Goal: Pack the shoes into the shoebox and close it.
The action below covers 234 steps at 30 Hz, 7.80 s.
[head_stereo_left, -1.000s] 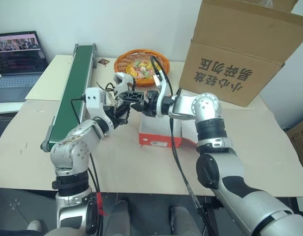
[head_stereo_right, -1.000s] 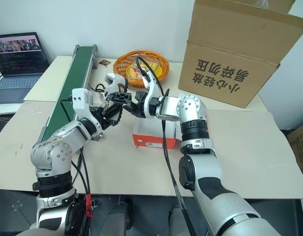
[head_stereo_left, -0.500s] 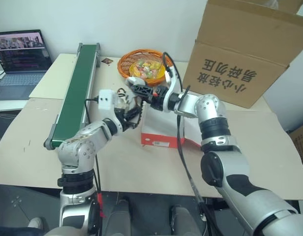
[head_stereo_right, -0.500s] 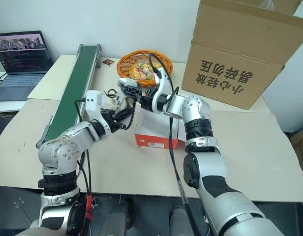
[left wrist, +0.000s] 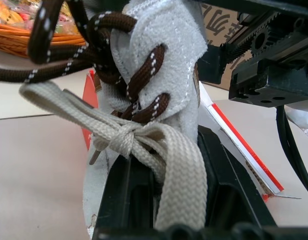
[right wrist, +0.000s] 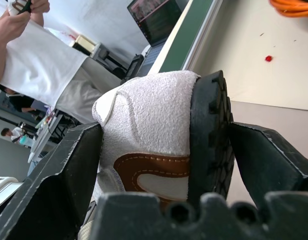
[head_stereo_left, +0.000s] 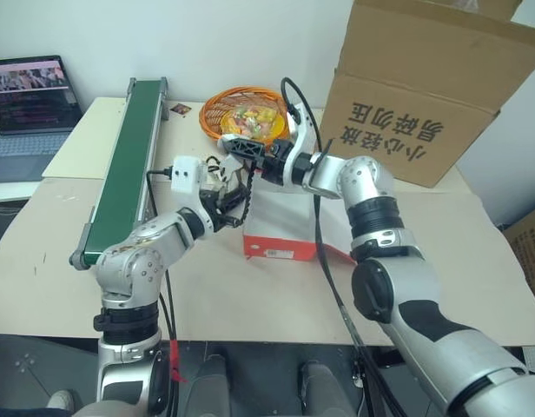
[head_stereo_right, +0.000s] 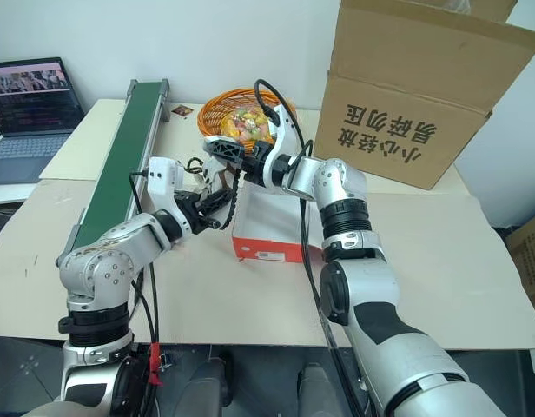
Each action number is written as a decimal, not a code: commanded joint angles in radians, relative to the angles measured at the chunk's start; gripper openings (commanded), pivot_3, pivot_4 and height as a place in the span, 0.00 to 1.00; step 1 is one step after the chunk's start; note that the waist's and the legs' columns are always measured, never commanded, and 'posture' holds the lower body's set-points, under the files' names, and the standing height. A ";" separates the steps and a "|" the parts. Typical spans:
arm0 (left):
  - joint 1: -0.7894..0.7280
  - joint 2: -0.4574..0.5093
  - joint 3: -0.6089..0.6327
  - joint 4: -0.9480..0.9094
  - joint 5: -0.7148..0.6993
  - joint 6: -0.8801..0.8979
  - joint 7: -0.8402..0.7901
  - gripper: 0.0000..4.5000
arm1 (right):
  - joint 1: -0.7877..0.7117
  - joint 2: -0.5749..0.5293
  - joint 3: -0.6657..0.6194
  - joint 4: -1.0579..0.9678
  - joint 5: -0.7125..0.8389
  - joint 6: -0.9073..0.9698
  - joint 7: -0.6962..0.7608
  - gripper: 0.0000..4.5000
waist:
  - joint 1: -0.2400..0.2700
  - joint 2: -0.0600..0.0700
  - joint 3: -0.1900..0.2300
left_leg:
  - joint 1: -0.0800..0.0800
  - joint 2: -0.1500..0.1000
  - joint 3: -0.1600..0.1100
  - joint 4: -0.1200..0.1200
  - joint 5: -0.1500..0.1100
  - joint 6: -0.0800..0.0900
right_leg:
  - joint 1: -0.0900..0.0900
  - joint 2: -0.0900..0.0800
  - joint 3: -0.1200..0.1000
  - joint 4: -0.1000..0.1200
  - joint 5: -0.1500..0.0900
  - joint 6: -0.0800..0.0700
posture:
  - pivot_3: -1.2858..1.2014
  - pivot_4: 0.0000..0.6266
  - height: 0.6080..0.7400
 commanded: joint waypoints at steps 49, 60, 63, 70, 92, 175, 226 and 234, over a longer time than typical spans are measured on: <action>0.156 0.259 0.006 -0.224 -0.064 -0.076 -0.112 0.89 | -0.013 -0.273 0.034 0.007 -0.195 -0.067 -0.120 0.29 | -0.006 0.002 0.001 | 0.001 0.000 0.000 0.001 0.000 0.000 | 0.003 0.000 -0.001 -0.001 0.000 0.000 | 0.52 0.24 0.86; 0.278 0.551 -0.001 -0.215 0.007 -0.309 -0.449 0.89 | -0.076 -0.311 0.108 0.019 -0.207 0.246 -0.048 0.29 | -0.018 0.003 0.002 | 0.001 0.000 0.000 -0.002 0.000 0.000 | -0.002 -0.001 -0.001 0.001 -0.005 -0.009 | 0.52 0.24 0.86; 0.269 0.567 -0.018 -0.203 0.013 -0.338 -0.487 0.89 | -0.051 -0.306 0.199 0.023 -0.266 0.185 -0.001 0.29 | -0.017 0.003 0.002 | 0.001 0.000 0.000 -0.002 0.000 0.000 | -0.001 -0.001 -0.001 0.000 -0.005 -0.010 | 0.52 0.24 0.86; 0.235 0.544 -0.043 -0.212 0.007 -0.329 -0.484 0.89 | -0.012 -0.302 0.282 0.096 -0.356 0.044 0.050 0.29 | -0.013 0.003 0.002 | 0.000 0.000 0.000 -0.002 0.000 0.000 | -0.002 -0.001 -0.001 0.001 -0.005 -0.009 | 0.52 0.24 0.86; 0.125 0.526 -0.006 -0.260 -0.009 -0.270 -0.385 0.89 | 0.001 -0.242 0.239 0.365 -0.425 -0.127 0.075 0.29 | -0.020 0.003 0.002 | 0.010 0.000 0.000 -0.002 0.000 0.000 | 0.008 -0.001 -0.001 0.001 -0.005 -0.008 | 0.52 0.24 0.86; 0.368 0.268 0.230 -0.004 0.356 -0.468 0.147 0.95 | 0.506 -0.229 0.420 -0.646 -0.410 -0.407 0.149 1.00 | 0.009 0.002 0.001 | 0.013 0.001 0.002 -0.006 0.000 -0.002 | 0.007 -0.001 -0.002 0.000 -0.005 -0.012 | 0.52 0.24 0.86; 0.348 0.216 0.218 0.285 0.378 -0.643 0.138 0.95 | 0.492 -0.195 0.384 -0.662 -0.386 -0.406 0.082 1.00 | 0.009 0.002 0.001 | 0.013 0.001 0.002 -0.007 0.000 -0.002 | 0.006 -0.001 -0.002 0.000 -0.005 -0.012 | 0.52 0.24 0.86; 0.324 0.223 0.230 0.310 0.394 -0.631 0.174 0.95 | 0.500 -0.188 0.379 -0.674 -0.387 -0.399 0.078 1.00 | 0.010 0.002 0.001 | 0.012 0.001 0.002 -0.007 0.000 -0.002 | 0.006 -0.001 -0.002 0.000 -0.005 -0.012 | 0.52 0.24 0.86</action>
